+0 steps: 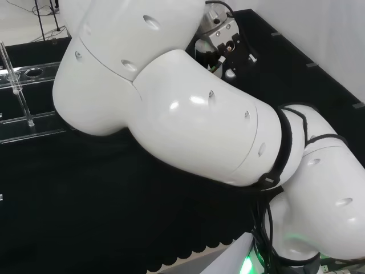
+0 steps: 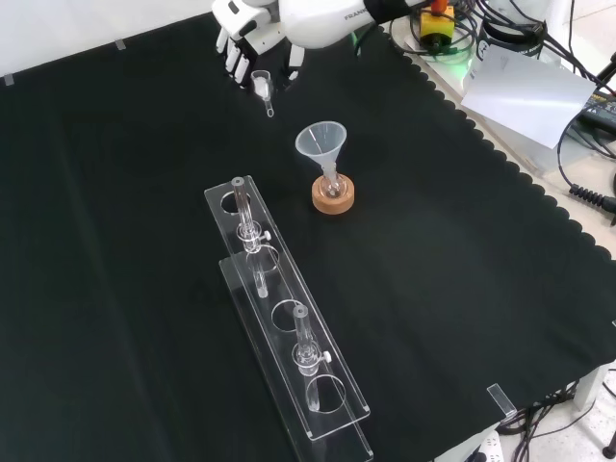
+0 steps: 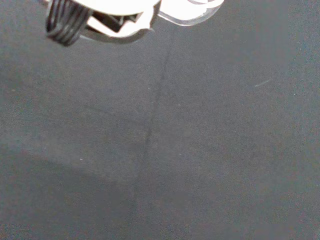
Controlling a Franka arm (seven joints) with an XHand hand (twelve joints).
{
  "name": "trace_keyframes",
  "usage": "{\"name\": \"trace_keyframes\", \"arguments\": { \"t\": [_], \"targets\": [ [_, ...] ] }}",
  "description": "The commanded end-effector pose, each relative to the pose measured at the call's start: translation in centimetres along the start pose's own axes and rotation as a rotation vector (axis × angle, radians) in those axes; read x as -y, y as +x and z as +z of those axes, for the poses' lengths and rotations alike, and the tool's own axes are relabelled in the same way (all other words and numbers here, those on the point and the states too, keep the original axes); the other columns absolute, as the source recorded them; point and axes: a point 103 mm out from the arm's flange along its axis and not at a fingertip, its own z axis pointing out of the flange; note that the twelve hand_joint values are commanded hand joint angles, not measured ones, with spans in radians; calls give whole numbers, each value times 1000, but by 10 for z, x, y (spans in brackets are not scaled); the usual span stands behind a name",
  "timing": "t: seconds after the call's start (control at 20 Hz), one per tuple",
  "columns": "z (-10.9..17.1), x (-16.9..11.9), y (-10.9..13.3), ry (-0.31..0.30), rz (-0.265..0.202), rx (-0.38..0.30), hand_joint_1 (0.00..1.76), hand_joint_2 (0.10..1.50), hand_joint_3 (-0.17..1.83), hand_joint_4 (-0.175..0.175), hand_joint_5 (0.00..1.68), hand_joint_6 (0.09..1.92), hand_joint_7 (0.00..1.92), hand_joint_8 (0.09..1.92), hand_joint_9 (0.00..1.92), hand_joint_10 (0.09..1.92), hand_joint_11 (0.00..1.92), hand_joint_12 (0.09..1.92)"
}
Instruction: Pour all the NaCl from the weighing funnel into the round-bottom flask.
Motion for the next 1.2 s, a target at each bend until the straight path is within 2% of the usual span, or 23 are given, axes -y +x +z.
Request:
{"name": "trace_keyframes", "arguments": {
  "t": [0.05, 0.25, 0.8, 1.2],
  "targets": [
    [-11, 13, 9, 11, -1, 4, 1110, 672, 742, 114, 1143, 938, 824, 680, 1135, 418, 848, 1051],
    [-11, 19, 9, 19, -12, 4, 1110, 671, 744, 117, 1143, 940, 824, 680, 1134, 418, 848, 1051],
    [-26, 43, 43, 38, -44, 89, 1108, 670, 748, 122, 1141, 945, 823, 680, 1134, 417, 848, 1051],
    [-34, 54, 58, 55, -47, 148, 1107, 669, 752, 126, 1139, 949, 823, 680, 1134, 416, 848, 1051]
  ]
}}
